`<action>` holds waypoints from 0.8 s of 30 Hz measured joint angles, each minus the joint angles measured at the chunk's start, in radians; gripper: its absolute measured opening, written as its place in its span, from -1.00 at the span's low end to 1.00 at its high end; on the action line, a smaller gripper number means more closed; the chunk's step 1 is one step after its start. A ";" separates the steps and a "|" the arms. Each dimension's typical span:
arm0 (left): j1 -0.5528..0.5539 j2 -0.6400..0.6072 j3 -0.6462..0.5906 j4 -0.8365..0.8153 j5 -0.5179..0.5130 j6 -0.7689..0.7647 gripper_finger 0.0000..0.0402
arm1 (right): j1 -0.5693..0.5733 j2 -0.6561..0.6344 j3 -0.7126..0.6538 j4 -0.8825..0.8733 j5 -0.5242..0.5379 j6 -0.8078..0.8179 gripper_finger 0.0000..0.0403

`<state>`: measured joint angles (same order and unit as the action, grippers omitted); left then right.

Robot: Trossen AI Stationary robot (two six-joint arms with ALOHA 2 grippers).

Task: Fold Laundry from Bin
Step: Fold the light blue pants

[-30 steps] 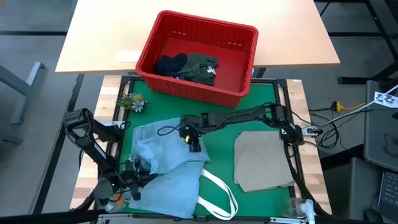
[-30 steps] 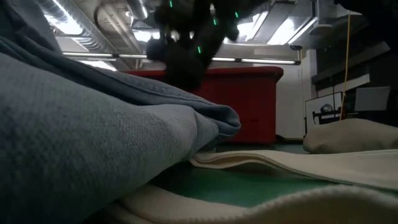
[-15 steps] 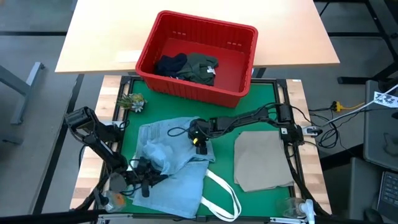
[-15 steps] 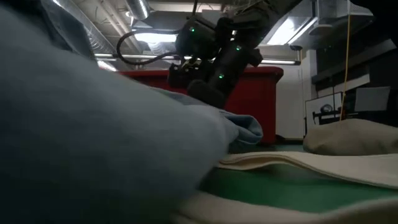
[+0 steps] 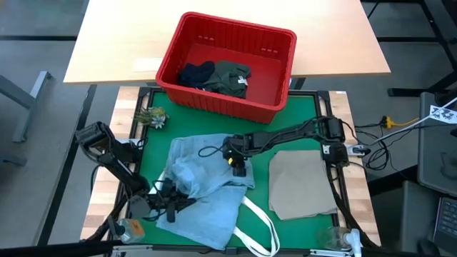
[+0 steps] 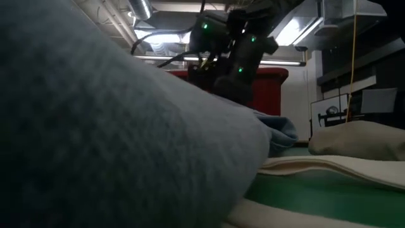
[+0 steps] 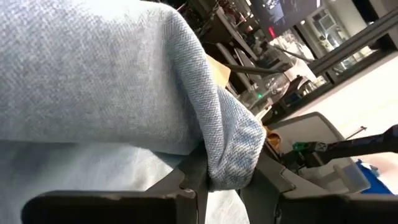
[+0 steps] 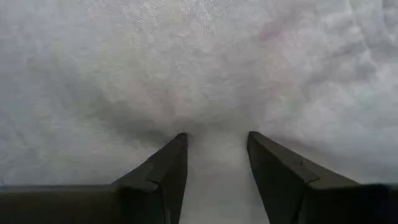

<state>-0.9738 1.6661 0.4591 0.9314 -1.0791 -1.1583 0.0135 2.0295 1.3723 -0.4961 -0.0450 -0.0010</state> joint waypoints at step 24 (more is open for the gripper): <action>0.121 0.000 0.000 -0.031 0.553 -0.127 -0.21 | -0.001 -0.316 0.008 -0.077 0.045 -0.004 -0.15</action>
<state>-0.8524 1.6657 0.4595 0.9006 -0.5256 -1.2855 0.0128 1.7136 1.3800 -0.5728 0.0002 -0.0048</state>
